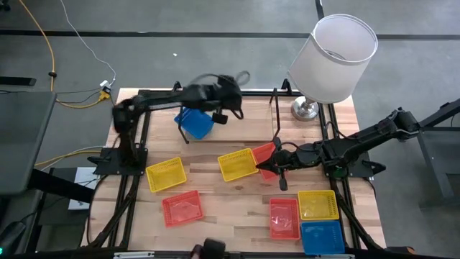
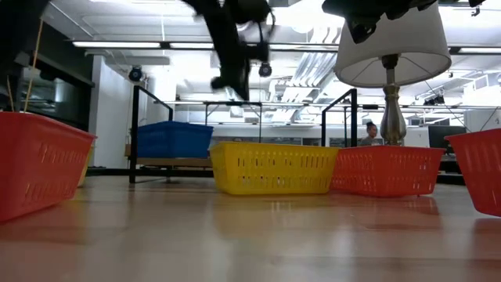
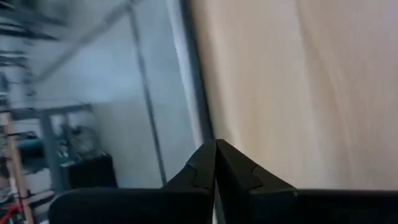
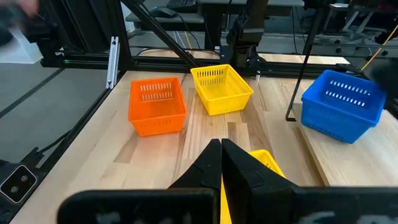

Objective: Stack baskets on shelf by color
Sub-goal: Stack the left blue bin on the blue bin on the shelf

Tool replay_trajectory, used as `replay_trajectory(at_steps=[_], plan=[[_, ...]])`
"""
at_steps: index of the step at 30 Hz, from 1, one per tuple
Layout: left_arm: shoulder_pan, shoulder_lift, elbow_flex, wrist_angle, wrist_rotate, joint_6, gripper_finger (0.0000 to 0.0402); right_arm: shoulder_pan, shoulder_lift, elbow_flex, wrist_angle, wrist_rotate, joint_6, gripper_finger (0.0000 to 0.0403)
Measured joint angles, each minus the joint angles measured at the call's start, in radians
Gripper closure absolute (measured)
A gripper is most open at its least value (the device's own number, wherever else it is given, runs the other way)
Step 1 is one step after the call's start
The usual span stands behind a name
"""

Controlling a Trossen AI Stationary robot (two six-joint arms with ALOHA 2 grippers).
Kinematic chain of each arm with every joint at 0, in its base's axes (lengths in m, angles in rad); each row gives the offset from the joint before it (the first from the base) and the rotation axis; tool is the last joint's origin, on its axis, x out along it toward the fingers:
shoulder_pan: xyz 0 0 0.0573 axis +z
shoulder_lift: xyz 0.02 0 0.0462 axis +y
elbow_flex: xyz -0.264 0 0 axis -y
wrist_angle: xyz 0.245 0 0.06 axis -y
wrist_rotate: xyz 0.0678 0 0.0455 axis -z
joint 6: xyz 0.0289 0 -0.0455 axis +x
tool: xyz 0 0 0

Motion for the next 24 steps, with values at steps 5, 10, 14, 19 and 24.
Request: replay_trajectory(at_steps=[5,10,14,19,24], plan=[[-0.032,-0.251,0.016,0.002,0.041,-0.134,0.0401,0.0,0.0,0.0,0.0,0.027,0.004,0.0402],[-0.032,-0.526,-0.074,-0.013,0.109,-0.435,0.0401,0.0,0.0,0.0,0.006,0.03,0.005,0.0402],[-0.08,-0.725,-0.239,-0.086,0.035,-0.627,0.0401,0.0,0.0,0.0,0.006,0.03,0.006,0.0402],[-0.205,-0.913,-0.49,-0.236,-0.089,-0.929,0.0401,0.0,0.0,0.0,0.006,0.029,0.006,0.0402],[-0.278,-0.984,-0.681,-0.366,-0.103,-1.235,0.0401,0.0,0.0,0.0,0.006,0.028,0.006,0.0402]])
